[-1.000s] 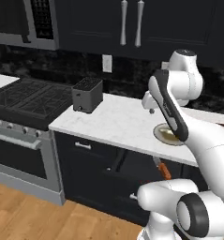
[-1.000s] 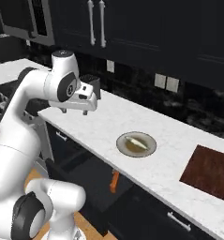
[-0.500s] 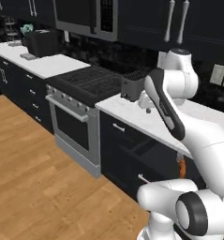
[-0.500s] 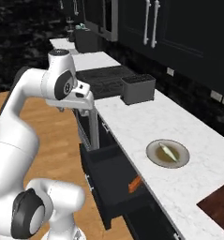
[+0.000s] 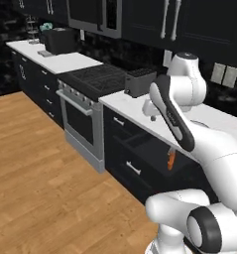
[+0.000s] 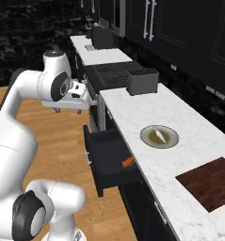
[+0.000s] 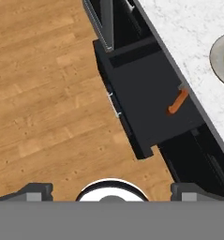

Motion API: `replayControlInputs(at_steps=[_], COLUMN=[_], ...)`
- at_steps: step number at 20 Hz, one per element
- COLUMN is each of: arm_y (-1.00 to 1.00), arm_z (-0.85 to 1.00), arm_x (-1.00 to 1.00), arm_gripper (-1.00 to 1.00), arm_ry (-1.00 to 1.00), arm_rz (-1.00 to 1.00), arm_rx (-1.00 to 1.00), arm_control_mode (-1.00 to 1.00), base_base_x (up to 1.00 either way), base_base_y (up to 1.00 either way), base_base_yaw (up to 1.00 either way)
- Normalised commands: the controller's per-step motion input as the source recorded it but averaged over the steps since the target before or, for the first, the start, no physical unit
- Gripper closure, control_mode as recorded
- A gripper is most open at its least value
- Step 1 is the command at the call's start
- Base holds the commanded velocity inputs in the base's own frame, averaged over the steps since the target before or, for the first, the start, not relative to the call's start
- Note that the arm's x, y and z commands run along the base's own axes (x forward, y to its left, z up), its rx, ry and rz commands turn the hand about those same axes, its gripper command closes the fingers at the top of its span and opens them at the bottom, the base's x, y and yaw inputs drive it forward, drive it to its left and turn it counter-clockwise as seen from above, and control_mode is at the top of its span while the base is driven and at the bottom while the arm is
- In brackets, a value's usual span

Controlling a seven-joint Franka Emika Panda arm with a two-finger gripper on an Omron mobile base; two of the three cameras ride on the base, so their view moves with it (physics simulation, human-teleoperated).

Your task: Pick up the knife from the drawer and place it on the cutting board. Then place the meat from the plate to the cutting board.

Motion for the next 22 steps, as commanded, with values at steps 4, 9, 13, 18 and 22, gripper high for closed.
replayControlInputs(at_steps=[4, 9, 13, 18, 22], arm_y=[0.0, 0.0, 0.0, 0.0, 0.0], arm_z=[0.0, 0.0, 0.0, 0.0, 0.0], arm_x=[0.0, 0.0, 0.0, 0.0, 0.0], arm_gripper=[-1.0, -1.0, -1.0, -1.0, -1.0], arm_ry=[0.0, 0.0, 0.0, 0.0, 0.0], arm_rz=[0.0, 0.0, 0.0, 0.0, 0.0], arm_rx=[0.0, 0.0, 0.0, 0.0, 0.0], arm_control_mode=[1.0, 1.0, 1.0, 1.0, 1.0], base_base_x=[-0.05, 0.13, 0.32, 0.54, 0.54], base_base_y=[-0.69, -0.39, -0.1, -0.17, -0.29], base_base_yaw=[0.12, 0.09, 0.1, 0.15, 0.16])
